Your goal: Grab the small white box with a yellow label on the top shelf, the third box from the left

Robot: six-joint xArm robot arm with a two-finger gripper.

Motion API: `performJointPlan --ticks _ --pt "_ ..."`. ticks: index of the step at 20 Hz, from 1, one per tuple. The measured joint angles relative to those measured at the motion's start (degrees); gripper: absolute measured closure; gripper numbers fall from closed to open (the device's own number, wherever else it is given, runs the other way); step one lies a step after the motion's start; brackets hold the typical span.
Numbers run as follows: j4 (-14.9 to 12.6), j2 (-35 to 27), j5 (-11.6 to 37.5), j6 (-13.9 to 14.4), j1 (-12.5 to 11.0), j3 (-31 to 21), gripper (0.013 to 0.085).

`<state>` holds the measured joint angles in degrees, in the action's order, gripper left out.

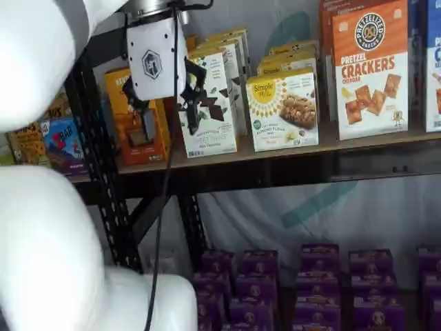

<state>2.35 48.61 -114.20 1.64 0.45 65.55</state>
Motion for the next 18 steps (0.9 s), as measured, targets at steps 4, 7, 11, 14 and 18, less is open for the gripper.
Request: performJointPlan --ticks 4,7,11,14,18 --pt "1.00 0.68 1.15 -0.39 -0.77 -0.57 0.0130" --pt "0.80 0.68 1.25 -0.19 -0.47 -0.54 0.0130" --pt "-0.19 0.59 2.99 -0.71 -0.60 -0.74 0.0130" --pt "-1.42 -0.17 6.01 -2.61 -2.14 -0.56 0.0130" --pt "-2.54 -2.76 10.22 -6.34 -5.71 0.58 0.0130"
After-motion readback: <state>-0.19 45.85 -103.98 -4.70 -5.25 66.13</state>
